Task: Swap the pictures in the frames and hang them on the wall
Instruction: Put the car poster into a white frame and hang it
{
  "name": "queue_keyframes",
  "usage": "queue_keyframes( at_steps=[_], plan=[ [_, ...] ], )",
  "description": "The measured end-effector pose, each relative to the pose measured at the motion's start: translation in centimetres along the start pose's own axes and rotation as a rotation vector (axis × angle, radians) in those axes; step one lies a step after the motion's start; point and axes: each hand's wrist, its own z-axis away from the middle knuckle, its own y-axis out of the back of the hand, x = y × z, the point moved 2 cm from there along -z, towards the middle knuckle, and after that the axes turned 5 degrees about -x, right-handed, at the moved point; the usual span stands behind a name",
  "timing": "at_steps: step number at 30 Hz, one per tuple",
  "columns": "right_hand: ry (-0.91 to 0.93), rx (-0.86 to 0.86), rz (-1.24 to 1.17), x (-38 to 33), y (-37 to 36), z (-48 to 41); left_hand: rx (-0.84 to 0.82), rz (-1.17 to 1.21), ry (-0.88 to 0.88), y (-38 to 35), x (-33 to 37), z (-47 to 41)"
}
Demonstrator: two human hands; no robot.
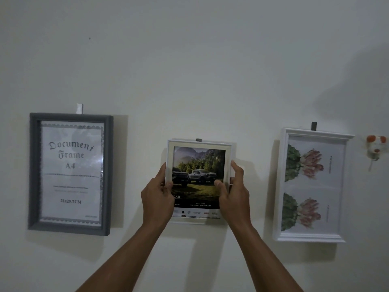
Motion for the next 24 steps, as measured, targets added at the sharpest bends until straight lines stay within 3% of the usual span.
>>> queue_keyframes(
  at_steps=[9, 15, 24],
  plan=[
    [0.022, 0.093, 0.037, 1.2, -0.9, 0.3, 0.030, -0.040, -0.036, -0.1, -0.3, 0.3],
    [0.048, 0.086, 0.141, 1.8, -1.5, 0.7, 0.059, -0.050, -0.061, -0.3, -1.2, 0.7],
    [0.027, 0.073, 0.108, 2.0, -1.9, 1.2, 0.024, -0.021, -0.037, -0.1, -1.4, 0.9]
  ],
)
